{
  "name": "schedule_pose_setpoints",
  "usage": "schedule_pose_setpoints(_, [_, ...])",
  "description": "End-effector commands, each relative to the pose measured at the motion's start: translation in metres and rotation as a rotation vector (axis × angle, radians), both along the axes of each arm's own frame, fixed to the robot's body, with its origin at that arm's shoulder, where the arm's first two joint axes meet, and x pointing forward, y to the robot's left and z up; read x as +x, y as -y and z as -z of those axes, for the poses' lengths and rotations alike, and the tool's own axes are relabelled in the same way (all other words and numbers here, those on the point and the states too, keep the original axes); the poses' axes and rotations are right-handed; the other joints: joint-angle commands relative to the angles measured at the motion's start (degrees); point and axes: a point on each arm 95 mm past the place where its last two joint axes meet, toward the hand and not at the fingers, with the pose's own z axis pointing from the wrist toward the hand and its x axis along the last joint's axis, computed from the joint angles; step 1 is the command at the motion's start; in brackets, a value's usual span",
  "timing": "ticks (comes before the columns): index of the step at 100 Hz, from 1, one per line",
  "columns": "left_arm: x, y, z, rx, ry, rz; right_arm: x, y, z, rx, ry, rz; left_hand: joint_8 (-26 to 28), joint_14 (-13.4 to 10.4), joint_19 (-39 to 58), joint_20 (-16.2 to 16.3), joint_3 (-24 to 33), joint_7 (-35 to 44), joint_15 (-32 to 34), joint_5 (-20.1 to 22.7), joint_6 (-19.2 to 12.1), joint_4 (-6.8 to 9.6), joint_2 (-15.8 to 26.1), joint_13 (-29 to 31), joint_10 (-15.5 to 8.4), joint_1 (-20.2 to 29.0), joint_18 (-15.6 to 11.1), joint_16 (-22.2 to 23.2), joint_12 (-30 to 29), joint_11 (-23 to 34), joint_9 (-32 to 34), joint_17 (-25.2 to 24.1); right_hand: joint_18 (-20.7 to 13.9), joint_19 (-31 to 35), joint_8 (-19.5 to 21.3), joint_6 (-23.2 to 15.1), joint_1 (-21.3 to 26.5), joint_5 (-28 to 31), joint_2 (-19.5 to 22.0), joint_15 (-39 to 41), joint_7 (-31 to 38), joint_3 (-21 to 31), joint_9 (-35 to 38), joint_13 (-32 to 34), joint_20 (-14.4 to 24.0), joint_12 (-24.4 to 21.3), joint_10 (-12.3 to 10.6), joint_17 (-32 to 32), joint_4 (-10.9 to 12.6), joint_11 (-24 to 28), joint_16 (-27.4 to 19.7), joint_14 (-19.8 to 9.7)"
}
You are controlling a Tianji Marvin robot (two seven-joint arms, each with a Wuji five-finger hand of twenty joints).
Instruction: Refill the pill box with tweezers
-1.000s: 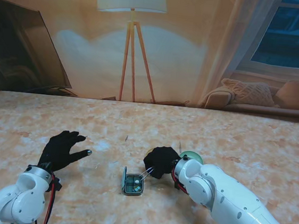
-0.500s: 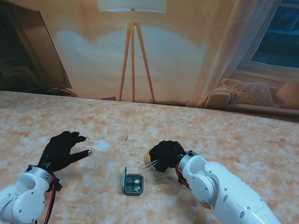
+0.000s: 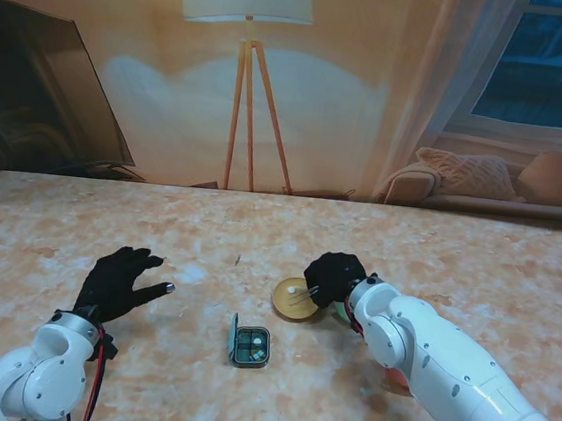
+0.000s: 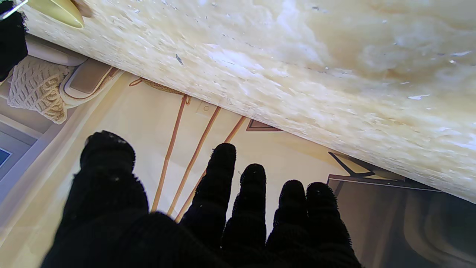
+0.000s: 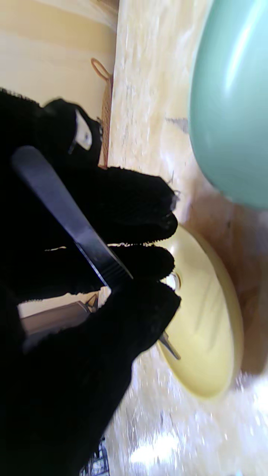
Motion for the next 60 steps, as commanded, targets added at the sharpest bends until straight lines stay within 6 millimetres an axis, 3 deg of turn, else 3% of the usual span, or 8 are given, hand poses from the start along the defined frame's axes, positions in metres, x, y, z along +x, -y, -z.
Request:
schedule_pose_setpoints(1, [-0.001,0.001,0.001,0.001,-0.014,0.008,0.002,-0.001,0.002,-0.009,-0.009,0.009,-0.9,-1.1,-0.2,0.4,-0.9,-0.6,-0.7,-0.1,-0.4,0.92,2.0,-0.5,-1.1,-0.1,-2.5,-0.7,-0.2,0.0,-1.1,-0.6,-14.2,2.2,-0.4,-0.9,0.2,2.3,2.2,2.0,2.5,0.6,3.0,0.9,0.8,-0.5,6.9,2.3,0.7,1.2,1.0,3.6])
schedule_pose_setpoints(60, [-0.003,0.0,0.003,0.002,-0.024,0.0,0.025,-0.006,0.004,-0.124,0.059,0.009,-1.1,-1.0,-1.5,-0.2,-1.0,-1.2,-0.9,-1.0,-0.2,0.94,1.8,-1.2,-0.7,-0.2,-2.3,-0.8,-0.4,-0.3,-2.0,-0.6,-15.1,0.8,-0.2,-0.6,-0.2,0.6,3.5,1.4,1.4,-0.8,1.2,-0.3,0.1,-0.9,6.5,1.5,1.5,1.2,1.0,2.9])
